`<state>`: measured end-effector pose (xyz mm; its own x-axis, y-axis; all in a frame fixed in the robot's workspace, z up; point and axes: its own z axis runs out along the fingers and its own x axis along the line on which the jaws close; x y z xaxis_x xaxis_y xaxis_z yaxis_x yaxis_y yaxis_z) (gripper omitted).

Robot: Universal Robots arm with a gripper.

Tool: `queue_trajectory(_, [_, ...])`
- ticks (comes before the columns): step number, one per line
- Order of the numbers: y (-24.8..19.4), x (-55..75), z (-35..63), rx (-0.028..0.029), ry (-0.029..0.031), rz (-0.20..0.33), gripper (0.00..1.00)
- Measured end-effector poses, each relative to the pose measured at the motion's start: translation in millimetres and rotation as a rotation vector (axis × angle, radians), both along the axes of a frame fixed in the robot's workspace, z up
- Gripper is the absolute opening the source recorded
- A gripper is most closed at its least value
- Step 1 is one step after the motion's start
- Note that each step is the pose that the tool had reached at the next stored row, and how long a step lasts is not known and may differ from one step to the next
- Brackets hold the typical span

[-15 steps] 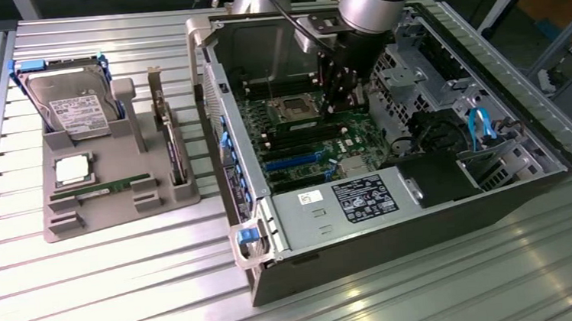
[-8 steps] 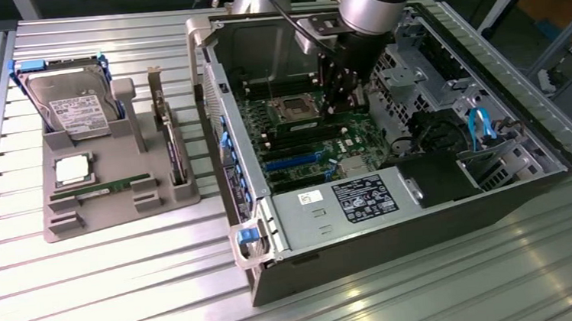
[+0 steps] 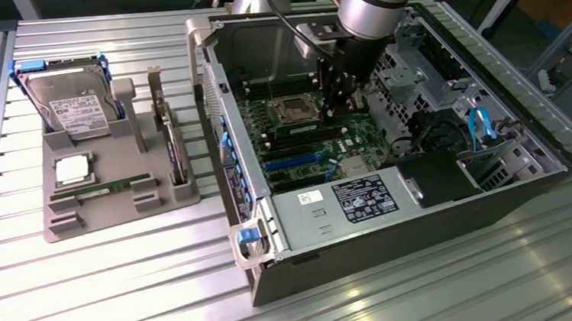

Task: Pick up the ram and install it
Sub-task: 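Insert the ram into the slot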

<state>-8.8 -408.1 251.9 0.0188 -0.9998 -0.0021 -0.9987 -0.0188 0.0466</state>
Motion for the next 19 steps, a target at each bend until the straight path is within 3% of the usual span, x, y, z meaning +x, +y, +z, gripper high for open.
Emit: queue_trajectory(19, [0.0, -1.9, -3.3, 0.0013, -0.0003, -0.013, 0.12])
